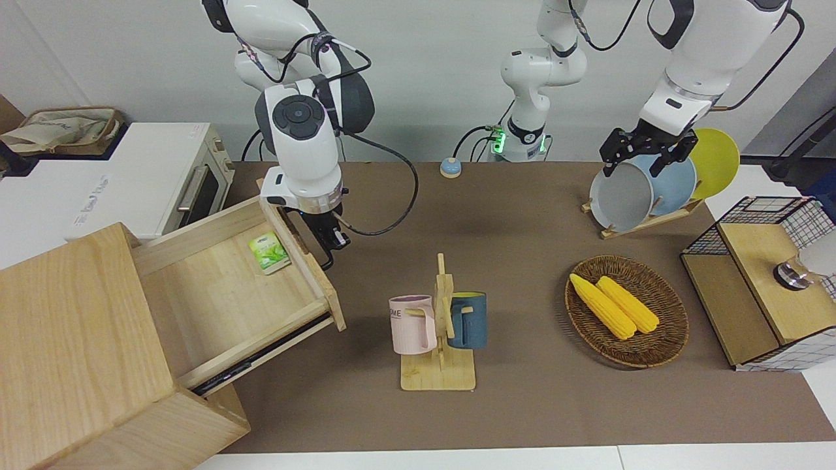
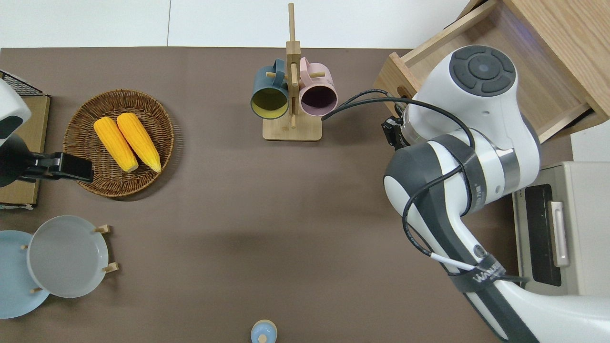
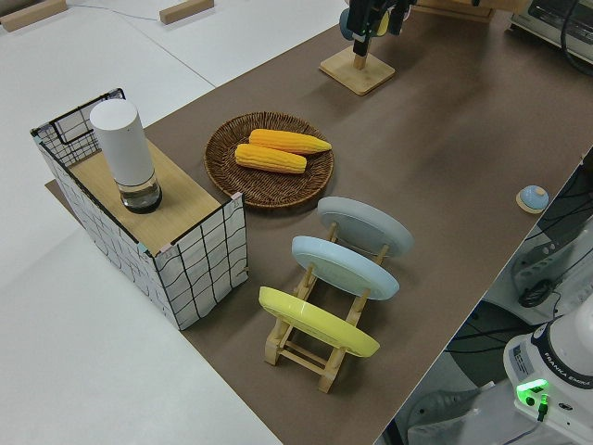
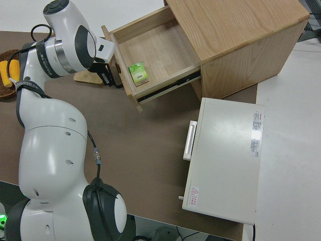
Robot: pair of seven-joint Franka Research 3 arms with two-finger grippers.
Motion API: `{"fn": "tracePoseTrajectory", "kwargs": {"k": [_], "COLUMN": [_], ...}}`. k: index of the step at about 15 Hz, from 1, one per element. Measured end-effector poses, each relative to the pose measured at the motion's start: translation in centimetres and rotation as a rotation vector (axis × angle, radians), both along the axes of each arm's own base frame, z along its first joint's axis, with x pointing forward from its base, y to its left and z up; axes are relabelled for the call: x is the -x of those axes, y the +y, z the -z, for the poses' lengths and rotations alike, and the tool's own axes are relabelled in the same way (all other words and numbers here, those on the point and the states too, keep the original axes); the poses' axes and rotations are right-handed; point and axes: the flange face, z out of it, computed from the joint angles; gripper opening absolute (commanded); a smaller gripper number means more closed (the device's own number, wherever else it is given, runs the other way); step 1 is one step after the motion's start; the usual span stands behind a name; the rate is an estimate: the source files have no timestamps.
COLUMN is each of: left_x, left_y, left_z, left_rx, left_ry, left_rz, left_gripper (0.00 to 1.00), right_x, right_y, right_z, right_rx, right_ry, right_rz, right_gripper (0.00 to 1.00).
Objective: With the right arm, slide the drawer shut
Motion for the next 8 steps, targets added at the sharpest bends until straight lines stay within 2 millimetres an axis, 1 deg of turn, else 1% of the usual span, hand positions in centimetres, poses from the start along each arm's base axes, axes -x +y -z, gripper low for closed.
{"fn": "tracePoseTrajectory", "kwargs": {"k": [2,8], "left_x": [0.0,0.0], "left_y": [0.0,0.0], "left_z": [0.0,0.0], "left_rx": [0.0,0.0], "left_ry": [0.0,0.0], "left_rz": [0.0,0.0], "left_gripper": [0.99,0.99], "right_x": [-0.6,-2.4], "right_y": [-0.7,-3.6], "right_z": [-0.1,0.2], "right_rx": [-0.004,-0.008], "right_ry": [-0.008,-0.025], "right_rz": [0.013,0.059], "right_gripper": [0.0,0.0]}}
